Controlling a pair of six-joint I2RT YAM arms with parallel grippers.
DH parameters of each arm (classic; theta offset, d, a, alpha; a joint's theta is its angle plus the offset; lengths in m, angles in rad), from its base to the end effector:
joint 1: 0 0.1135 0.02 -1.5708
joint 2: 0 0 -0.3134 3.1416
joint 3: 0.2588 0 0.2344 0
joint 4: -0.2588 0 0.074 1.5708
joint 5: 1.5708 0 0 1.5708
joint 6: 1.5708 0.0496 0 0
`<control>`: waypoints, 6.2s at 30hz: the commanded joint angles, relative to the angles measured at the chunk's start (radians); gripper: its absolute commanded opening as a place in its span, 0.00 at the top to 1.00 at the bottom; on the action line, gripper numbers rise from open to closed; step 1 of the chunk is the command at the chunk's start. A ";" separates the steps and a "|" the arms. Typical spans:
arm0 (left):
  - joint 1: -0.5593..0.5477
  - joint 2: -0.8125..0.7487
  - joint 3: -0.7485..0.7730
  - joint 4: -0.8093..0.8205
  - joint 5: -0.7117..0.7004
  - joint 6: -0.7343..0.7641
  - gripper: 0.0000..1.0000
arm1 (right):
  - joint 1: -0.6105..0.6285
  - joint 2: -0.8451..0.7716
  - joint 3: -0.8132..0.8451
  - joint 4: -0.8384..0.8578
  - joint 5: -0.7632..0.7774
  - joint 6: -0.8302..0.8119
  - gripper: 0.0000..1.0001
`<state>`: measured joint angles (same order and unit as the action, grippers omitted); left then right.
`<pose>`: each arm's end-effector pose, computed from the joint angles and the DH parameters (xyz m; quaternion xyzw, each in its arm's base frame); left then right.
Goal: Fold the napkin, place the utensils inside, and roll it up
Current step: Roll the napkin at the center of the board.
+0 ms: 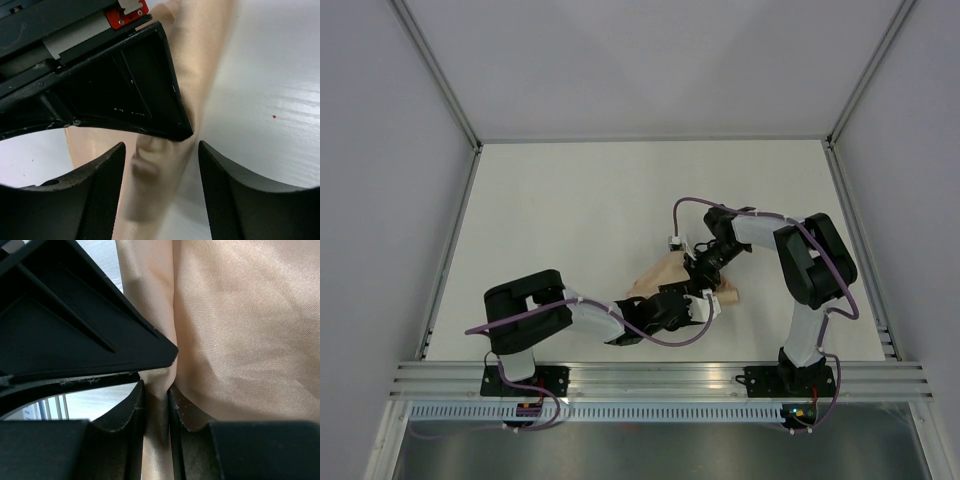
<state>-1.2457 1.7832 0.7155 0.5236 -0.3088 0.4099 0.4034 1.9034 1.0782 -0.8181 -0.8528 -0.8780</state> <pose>0.1266 -0.3284 0.1875 0.5828 0.6379 -0.0745 0.4979 0.2727 0.1570 0.1776 -0.5319 0.7384 0.4095 0.0651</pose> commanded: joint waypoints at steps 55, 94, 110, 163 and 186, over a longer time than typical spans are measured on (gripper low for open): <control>0.410 0.246 0.272 -0.478 1.054 -0.335 0.98 | 0.076 -0.803 -0.592 0.597 0.340 0.117 0.26; 0.485 0.068 0.276 -0.372 1.054 -0.516 0.48 | 0.244 -0.620 -0.655 0.691 0.519 0.106 0.84; 0.451 -0.445 -0.188 0.072 0.443 -0.482 0.46 | 0.051 -0.305 -0.339 0.337 0.256 -0.012 0.88; 0.042 0.147 0.105 -0.184 0.146 0.080 0.86 | -0.066 0.077 0.031 -0.125 0.205 -0.208 0.89; 0.224 0.101 0.150 -0.347 0.692 -0.192 0.98 | -0.276 -0.320 -0.130 0.192 0.092 0.017 0.29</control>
<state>-1.0470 1.8572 0.8719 0.3912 0.2077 0.3111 0.1810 1.6520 0.9569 -0.6952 -0.7067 -0.8837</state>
